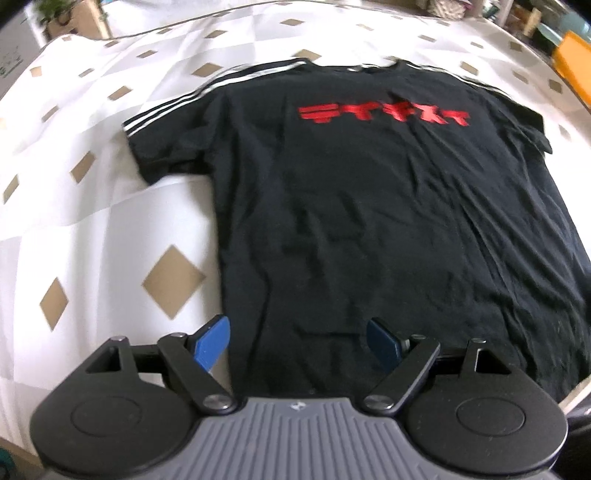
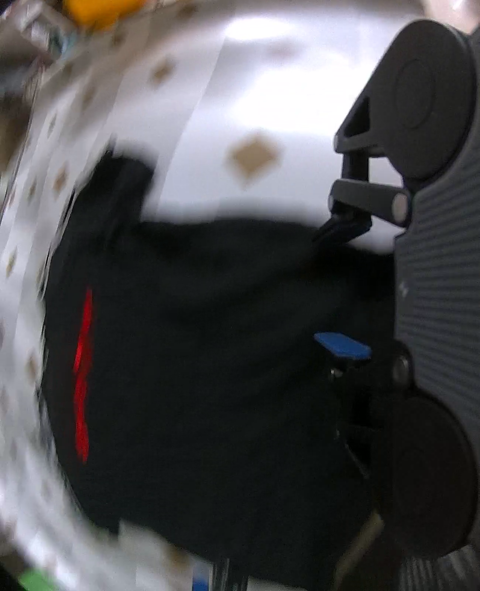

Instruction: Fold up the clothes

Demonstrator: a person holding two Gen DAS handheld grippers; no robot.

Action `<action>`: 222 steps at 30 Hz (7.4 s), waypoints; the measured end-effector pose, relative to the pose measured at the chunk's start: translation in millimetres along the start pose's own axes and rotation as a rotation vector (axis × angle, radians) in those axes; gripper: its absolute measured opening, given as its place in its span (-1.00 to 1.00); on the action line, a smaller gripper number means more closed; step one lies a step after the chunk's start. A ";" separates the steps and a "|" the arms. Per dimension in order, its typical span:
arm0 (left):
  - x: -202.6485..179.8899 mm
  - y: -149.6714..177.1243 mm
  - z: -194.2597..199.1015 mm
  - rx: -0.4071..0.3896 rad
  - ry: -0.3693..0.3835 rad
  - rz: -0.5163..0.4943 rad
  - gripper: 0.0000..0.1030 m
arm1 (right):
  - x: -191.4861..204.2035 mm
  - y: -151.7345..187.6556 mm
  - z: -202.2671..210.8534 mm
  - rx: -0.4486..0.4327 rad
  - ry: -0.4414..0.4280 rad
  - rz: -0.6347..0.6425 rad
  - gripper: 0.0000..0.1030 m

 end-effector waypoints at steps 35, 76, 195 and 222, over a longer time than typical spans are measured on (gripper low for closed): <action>-42.1 53.0 1.5 0.066 -0.048 -0.273 0.89 | 83.1 41.4 -49.2 0.130 -0.078 0.281 0.30; -62.8 -55.8 -36.9 0.027 0.069 -0.208 0.88 | 13.5 -69.2 -94.7 -0.074 -0.045 0.099 0.43; -4.0 -150.7 -88.7 -0.026 -0.116 0.237 0.99 | -18.5 -187.9 -125.0 -0.204 -0.029 -0.310 0.57; 48.5 -144.4 -104.9 -0.042 -0.180 0.390 1.00 | -71.6 -183.6 -141.5 -0.217 0.105 -0.504 0.52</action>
Point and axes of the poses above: each gripper's, at about its wrist camera, not at the fingertips, and z roughly against the way its jaws point, x to its left, y to its underside, the point moved 1 cm from there along -z, roughly the way its jaws point, and after that the axes turned 6 degrees about -z, right-handed, at the moved point
